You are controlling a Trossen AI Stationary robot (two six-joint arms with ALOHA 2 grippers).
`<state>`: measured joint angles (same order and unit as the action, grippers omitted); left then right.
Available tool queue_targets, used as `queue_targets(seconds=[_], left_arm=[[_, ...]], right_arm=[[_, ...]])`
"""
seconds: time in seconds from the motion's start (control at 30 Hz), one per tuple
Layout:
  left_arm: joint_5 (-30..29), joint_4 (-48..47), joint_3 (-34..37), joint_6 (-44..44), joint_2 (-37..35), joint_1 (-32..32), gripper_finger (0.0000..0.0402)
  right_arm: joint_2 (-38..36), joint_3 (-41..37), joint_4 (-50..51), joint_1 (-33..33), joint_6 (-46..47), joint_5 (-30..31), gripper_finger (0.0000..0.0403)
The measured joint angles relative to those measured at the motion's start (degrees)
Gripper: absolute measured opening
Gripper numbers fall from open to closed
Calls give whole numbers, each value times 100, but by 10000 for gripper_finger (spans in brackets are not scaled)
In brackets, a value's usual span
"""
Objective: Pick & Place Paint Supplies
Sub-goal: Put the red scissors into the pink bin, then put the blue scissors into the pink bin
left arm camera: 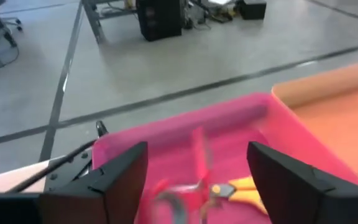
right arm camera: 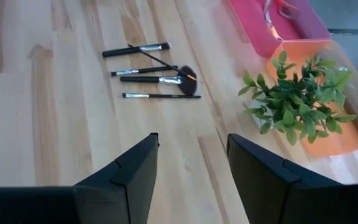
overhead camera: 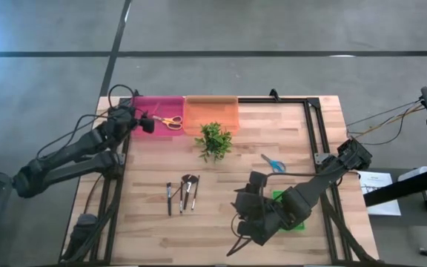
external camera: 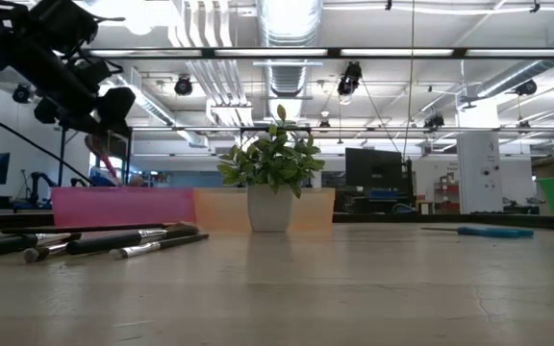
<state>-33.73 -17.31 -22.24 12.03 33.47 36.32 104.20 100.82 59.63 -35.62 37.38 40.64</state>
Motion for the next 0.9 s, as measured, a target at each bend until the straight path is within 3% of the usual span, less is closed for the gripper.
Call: queue_targets(seconds=[0.23, 0.37, 0.47, 0.63, 0.7, 0.77, 0.9], left_arm=[[167, 417, 4, -14, 0, -41, 298], [766, 698, 4, -18, 0, -61, 298], [1808, 1154, 4, -17, 0, -61, 299], [4693, 2308, 4, 21, 0, -108, 299], [5556, 2671, 4, 79, 0, -239, 299], [6004, 2901, 5, 120, 0, -464, 299], [6082, 3207, 7, -129, 0, -1135, 299]], right_arm=[[0, 0, 438, 0, 317, 162, 192], [0, 0, 705, 0, 532, 186, 192], [0, 0, 1116, 0, 785, 218, 192], [0, 0, 2277, 134, 1671, 276, 192], [0, -16, 2612, 248, 1969, 107, 192], [0, -59, 2691, 398, 2064, -201, 192], [0, -266, 2659, 805, 1819, -811, 192]])
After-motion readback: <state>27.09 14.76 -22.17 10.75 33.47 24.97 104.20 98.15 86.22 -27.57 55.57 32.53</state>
